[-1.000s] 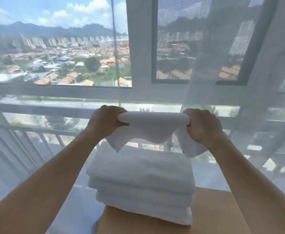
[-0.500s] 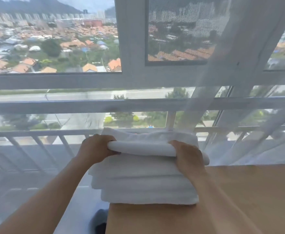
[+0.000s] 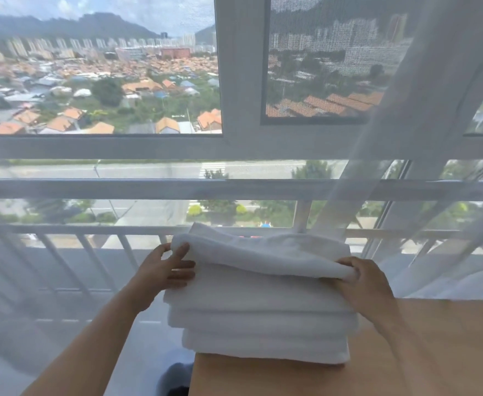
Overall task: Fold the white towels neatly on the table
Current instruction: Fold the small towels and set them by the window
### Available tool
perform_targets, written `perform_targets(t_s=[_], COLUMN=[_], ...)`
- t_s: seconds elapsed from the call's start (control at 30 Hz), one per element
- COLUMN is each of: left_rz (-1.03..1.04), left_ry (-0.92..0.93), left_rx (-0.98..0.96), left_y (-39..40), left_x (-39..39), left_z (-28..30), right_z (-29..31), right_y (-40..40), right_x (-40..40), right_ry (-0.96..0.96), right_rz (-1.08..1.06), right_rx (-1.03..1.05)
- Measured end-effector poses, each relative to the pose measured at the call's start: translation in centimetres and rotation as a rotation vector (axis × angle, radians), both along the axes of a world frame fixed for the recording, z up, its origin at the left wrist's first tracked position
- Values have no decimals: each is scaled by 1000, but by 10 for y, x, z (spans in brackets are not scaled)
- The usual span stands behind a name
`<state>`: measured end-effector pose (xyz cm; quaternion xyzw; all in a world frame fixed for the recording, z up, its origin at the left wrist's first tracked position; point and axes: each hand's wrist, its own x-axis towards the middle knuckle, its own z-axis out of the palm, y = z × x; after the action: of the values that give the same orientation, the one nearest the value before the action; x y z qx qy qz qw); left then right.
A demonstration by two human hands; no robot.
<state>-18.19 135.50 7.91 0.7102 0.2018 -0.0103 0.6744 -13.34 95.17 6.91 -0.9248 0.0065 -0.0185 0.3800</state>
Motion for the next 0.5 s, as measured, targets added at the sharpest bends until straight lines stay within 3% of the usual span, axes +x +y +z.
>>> perform_targets(t_s=[0.1, 0.23, 0.33, 0.4, 0.5], left_rz=[-85, -20, 27, 39, 124], left_ry=[62, 124, 153, 135, 38], left_rx=[-252, -286, -206, -36, 194], left_y=[0, 2, 2, 0, -9], left_x=[6, 25, 39, 48, 58], left_z=[3, 4, 4, 3, 0], right_z=[2, 8, 16, 15, 17], right_y=[-6, -8, -11, -8, 1], right_x=[-3, -1, 7, 12, 22], right_ry=[144, 311, 365, 452, 488], right_rz=[-8, -82, -204, -320, -376], right_rx=[378, 872, 1057, 1229, 1312])
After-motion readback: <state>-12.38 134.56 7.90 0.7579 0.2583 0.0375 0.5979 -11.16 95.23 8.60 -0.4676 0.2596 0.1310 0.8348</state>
